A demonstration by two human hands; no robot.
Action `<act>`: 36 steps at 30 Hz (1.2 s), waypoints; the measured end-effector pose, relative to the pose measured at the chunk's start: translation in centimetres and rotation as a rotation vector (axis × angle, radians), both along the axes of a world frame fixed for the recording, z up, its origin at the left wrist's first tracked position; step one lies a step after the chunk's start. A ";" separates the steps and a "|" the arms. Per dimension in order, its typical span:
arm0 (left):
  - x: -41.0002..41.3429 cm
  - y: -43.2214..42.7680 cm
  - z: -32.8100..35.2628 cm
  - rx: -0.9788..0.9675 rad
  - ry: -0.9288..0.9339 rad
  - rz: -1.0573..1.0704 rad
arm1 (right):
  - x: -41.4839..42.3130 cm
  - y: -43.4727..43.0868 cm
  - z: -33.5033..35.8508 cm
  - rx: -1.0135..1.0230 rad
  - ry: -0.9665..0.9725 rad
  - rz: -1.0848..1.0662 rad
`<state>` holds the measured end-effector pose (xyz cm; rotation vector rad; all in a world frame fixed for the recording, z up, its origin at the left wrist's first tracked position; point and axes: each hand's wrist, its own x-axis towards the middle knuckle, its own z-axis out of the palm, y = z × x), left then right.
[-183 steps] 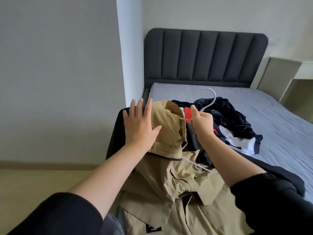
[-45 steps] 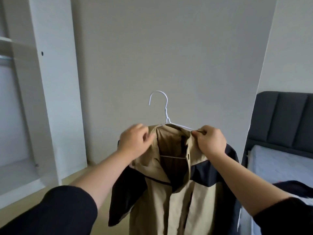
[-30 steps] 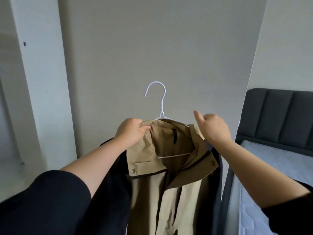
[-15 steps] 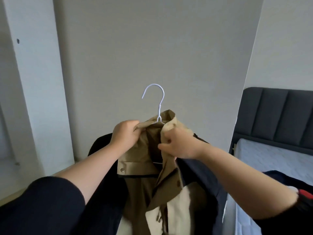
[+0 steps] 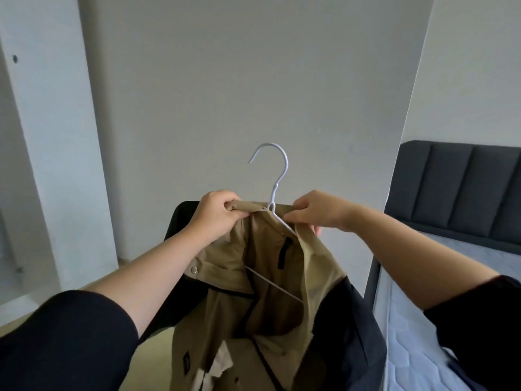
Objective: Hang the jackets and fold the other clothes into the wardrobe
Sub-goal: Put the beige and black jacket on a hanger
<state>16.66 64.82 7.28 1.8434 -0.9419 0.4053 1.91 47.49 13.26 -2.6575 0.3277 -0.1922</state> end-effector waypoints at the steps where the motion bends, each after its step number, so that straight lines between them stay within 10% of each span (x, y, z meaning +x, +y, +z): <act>1: -0.1 -0.2 0.1 0.017 0.024 -0.014 | 0.5 0.3 0.0 -0.062 -0.013 -0.014; 10: -0.6 -0.1 0.5 0.177 0.155 -0.068 | 1.8 2.2 0.5 0.267 -0.977 -0.190; 14: -0.8 0.0 -0.1 0.091 0.222 -0.089 | 2.1 2.2 0.7 0.089 -0.596 0.011; 19: -0.3 0.4 -2.0 -0.043 0.322 -0.007 | -0.2 -1.4 1.7 0.620 -0.434 0.108; 25: 0.8 0.1 -0.9 -0.123 0.284 0.155 | -1.4 -4.1 -2.4 0.313 -0.278 -0.069; 30: 1.1 0.3 -0.6 -0.125 0.243 0.272 | -1.8 -3.2 -3.1 -0.011 -0.622 -0.206; 36: -0.5 -0.7 -0.8 0.003 0.258 0.348 | 0.3 -1.1 -4.0 -0.262 -0.180 -0.281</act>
